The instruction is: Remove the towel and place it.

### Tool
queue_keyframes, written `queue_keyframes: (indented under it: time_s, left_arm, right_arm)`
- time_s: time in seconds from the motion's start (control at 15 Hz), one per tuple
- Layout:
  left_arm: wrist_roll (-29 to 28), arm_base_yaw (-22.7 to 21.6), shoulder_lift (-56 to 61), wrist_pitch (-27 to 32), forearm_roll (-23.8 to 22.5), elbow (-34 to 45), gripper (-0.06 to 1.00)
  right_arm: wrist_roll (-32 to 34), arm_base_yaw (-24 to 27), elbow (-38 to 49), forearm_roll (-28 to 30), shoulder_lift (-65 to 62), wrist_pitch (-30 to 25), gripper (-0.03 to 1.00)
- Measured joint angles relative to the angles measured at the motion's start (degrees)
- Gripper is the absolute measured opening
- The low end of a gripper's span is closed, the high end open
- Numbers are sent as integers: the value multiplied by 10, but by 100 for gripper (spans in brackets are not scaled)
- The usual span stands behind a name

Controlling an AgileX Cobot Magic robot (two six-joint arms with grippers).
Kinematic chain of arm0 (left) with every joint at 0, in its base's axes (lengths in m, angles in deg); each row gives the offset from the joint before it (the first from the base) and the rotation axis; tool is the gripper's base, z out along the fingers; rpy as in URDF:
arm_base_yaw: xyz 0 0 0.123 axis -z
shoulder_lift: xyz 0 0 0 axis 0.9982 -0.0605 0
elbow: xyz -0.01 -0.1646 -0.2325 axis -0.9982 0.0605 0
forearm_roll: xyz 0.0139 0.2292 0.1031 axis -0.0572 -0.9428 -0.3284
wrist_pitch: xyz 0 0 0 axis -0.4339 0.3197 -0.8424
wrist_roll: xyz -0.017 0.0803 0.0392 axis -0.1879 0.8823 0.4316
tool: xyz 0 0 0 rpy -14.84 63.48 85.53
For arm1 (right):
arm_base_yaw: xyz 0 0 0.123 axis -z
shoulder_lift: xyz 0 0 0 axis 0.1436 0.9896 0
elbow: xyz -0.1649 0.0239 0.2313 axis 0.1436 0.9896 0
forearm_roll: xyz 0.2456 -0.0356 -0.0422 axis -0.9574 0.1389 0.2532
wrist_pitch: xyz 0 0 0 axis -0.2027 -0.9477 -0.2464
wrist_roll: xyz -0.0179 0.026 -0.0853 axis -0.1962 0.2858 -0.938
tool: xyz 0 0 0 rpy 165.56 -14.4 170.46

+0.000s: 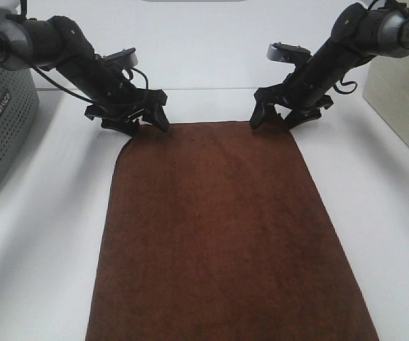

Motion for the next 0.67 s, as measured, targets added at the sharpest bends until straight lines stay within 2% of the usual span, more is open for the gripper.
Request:
queue_keyframes:
  time_s: [0.2,0.27,0.47,0.53,0.6,0.67]
  left_arm:
    - [-4,1,-2,-6,-6,0,49]
    - [-6,1,-3,-8,-14,0,36]
    - [-7,1,-6,-9,-35,0,8]
    - [-5,1,-6,-10,-40,0,2]
    - [-2,1,-6,-10,-44,0,0]
    - [1,1,-6,-10,-49,0,0]
  right_arm:
    - [0,0,0,23,4,18,64]
    - [0,0,0,25,5,25,51]
    - [0,0,0,28,7,42,25]
    - [0,0,1,28,9,44,14]
    - [0,0,1,30,9,45,3]
    - [0,0,1,34,9,45,1]
